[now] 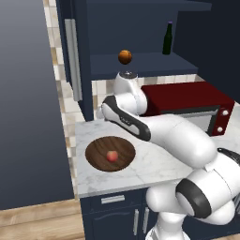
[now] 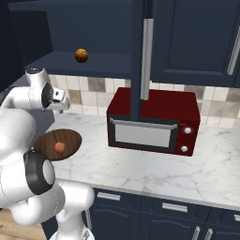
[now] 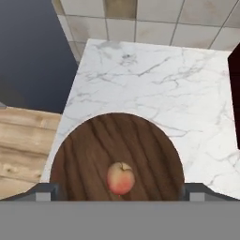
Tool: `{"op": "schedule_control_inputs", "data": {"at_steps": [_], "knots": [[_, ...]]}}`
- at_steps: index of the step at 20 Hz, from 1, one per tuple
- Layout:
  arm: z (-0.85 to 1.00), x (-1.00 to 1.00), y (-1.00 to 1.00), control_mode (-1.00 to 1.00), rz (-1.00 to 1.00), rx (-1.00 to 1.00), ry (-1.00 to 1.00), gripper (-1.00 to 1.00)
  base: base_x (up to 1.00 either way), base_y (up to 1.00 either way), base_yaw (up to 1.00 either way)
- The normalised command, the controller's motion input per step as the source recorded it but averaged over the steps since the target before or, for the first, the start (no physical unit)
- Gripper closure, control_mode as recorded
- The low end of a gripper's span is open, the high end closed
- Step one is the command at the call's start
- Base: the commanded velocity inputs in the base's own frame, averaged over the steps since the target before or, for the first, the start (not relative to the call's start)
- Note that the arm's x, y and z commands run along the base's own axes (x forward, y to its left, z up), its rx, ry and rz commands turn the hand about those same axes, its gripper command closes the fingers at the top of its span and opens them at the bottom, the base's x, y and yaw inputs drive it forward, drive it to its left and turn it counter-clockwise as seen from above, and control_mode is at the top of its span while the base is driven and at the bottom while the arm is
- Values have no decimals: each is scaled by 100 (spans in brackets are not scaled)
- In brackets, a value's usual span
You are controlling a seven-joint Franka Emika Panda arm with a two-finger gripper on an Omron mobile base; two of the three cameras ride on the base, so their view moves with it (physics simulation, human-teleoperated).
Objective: Open the cabinet. Pick the peach and orange from the cabinet and place them into the bowl. Then close the cabinet.
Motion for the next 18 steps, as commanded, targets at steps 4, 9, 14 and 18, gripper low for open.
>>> {"op": "schedule_control_inputs", "data": {"at_steps": [4, 9, 14, 18], "knots": [[28, -22, -18, -100, 0, -15, -1, -100, 0, 0, 0], [13, -12, -37, -100, 0, -13, -1, -100, 0, 0, 0], [3, -9, -46, -100, 0, -10, -1, -100, 0, 0, 0], [8, -13, -39, -100, 0, -9, -5, -100, 0, 0, 0]]}}
